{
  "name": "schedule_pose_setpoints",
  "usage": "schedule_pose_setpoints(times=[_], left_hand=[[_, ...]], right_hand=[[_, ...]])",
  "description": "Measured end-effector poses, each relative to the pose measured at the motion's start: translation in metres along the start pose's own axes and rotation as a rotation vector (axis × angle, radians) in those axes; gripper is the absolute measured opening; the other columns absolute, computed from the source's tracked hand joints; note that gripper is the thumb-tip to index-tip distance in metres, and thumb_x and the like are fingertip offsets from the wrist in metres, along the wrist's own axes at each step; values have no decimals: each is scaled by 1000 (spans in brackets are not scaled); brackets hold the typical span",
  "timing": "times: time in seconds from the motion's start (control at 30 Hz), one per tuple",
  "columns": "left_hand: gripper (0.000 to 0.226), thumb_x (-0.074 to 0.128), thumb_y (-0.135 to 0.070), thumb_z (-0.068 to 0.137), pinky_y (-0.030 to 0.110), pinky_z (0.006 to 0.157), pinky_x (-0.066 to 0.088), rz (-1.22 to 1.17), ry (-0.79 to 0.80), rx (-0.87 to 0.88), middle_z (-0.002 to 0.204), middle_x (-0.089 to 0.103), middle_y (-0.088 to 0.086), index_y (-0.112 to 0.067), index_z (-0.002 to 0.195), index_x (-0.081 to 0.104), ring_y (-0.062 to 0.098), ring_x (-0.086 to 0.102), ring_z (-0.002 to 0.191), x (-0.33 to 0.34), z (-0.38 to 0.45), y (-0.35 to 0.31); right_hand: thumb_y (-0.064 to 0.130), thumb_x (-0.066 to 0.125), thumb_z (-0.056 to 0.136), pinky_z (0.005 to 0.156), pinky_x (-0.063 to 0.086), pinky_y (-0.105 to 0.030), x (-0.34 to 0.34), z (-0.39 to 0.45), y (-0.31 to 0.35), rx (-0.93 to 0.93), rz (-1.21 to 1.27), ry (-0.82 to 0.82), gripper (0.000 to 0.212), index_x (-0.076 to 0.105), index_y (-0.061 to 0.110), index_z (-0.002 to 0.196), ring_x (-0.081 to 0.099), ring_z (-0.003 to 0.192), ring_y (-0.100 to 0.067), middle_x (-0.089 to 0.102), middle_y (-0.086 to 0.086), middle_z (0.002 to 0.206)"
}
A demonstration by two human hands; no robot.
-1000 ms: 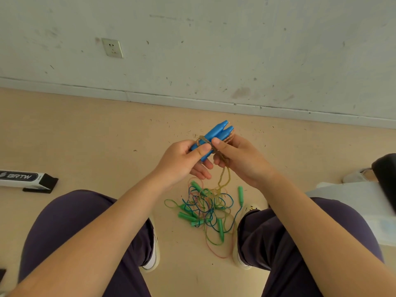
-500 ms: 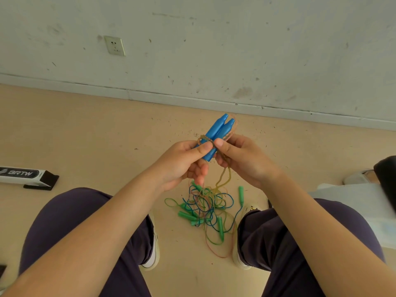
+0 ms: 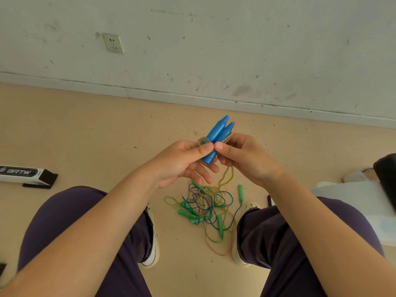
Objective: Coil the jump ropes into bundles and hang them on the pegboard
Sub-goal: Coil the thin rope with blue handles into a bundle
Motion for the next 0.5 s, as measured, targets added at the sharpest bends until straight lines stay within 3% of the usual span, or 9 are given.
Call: schedule_pose_setpoints(times=[0.13, 0.23, 0.33, 0.5], left_hand=[[34, 62, -41, 85, 22, 49, 51, 22, -94, 86, 73, 71, 5, -9, 95, 66, 18, 65, 53, -5, 1, -4], [21, 62, -29, 94, 23, 48, 50, 43, -189, 157, 67, 69, 2, -10, 91, 66, 17, 63, 50, -12, 1, -8], [22, 63, -27, 95, 24, 47, 50, 52, -305, 194, 65, 68, 3, -5, 94, 67, 17, 61, 48, -22, 1, -11], [22, 64, -26, 96, 24, 47, 50, 19, -399, 231, 66, 68, 5, -4, 92, 67, 16, 61, 48, -28, 3, -11]], right_hand=[[38, 73, 79, 54, 40, -21, -4, 2, 3, 4, -44, -50, 40, 65, 10, 106, 49, 58, -10, 60, -4, 76], [51, 68, 79, 50, 35, -21, -8, 2, -3, 90, -170, -123, 52, 63, 7, 106, 41, 52, -8, 54, 3, 63], [49, 60, 90, 48, 34, -19, -5, 3, -6, 108, -287, -151, 36, 70, 14, 91, 39, 51, -7, 46, 8, 59], [32, 55, 99, 49, 35, -17, 1, 6, -2, 83, -387, -166, 21, 70, 19, 91, 39, 52, -6, 46, 9, 61]])
Point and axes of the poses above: each hand's wrist, its own z-axis towards the middle knuckle, its own x-axis out of the palm, y = z × x, the point moved 7 cm from there along z, towards the middle knuckle
